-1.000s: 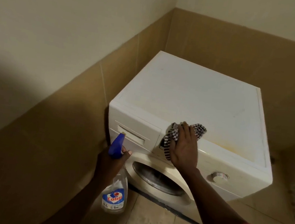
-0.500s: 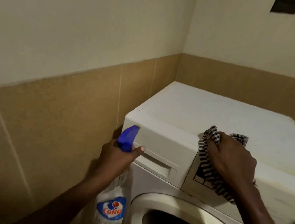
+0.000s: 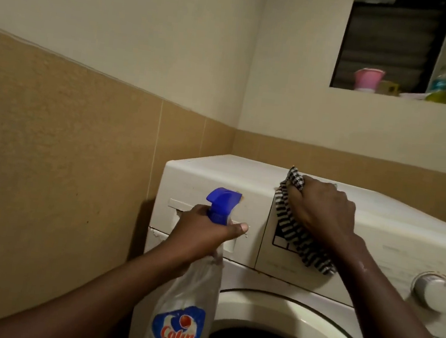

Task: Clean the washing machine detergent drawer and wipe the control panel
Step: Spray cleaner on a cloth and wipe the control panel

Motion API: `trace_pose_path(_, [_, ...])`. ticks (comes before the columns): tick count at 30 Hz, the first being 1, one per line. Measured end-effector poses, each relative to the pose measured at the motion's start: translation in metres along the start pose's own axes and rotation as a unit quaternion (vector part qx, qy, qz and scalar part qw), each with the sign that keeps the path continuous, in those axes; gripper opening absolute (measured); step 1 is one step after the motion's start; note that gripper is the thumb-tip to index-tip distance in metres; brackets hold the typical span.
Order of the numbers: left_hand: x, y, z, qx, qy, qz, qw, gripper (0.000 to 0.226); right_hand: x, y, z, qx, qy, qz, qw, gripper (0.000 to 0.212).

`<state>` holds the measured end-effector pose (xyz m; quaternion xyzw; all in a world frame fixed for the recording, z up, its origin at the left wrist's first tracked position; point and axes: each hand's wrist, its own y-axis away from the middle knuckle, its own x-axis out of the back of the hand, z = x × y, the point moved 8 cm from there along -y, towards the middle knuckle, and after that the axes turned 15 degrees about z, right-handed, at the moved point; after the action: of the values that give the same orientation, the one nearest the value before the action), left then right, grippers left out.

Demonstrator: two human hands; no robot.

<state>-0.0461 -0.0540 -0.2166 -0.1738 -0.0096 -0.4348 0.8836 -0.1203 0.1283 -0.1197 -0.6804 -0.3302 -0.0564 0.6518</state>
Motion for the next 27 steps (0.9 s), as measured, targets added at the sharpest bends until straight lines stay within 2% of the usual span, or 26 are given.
trace_pose_path(4, [-0.010,0.009,-0.009,0.027,-0.004,-0.009,1.000,0.029,0.007,0.015,0.002,0.004,-0.035,0.134,0.990,0.022])
trace_pose_path(8, [-0.003,0.021,-0.037,0.056,-0.039,-0.048,0.997,0.047,0.005,0.024,-0.001,0.018,-0.075,0.189,0.979,0.032])
trace_pose_path(11, [0.016,0.022,-0.055,0.070,-0.057,-0.030,0.995,0.042,-0.002,0.042,-0.014,0.044,-0.099,0.191,0.976,0.053])
trace_pose_path(15, [0.068,-0.003,-0.067,0.109,-0.003,0.066,0.992,0.038,-0.012,0.060,-0.034,0.086,-0.087,0.200,0.972,0.065])
trace_pose_path(19, [0.092,-0.021,-0.059,0.076,-0.049,0.076,0.993,0.029,-0.015,0.053,-0.048,0.087,-0.090,0.194,0.973,0.065])
trace_pose_path(21, [0.096,-0.023,-0.057,0.059,-0.055,0.086,0.993,0.033,-0.019,0.048,-0.060,0.106,-0.091,0.183,0.973,0.062])
trace_pose_path(27, [0.099,-0.022,-0.061,0.070,0.000,0.092,0.993,0.043,-0.047,0.047,-0.129,0.231,-0.096,0.156,0.956,0.051])
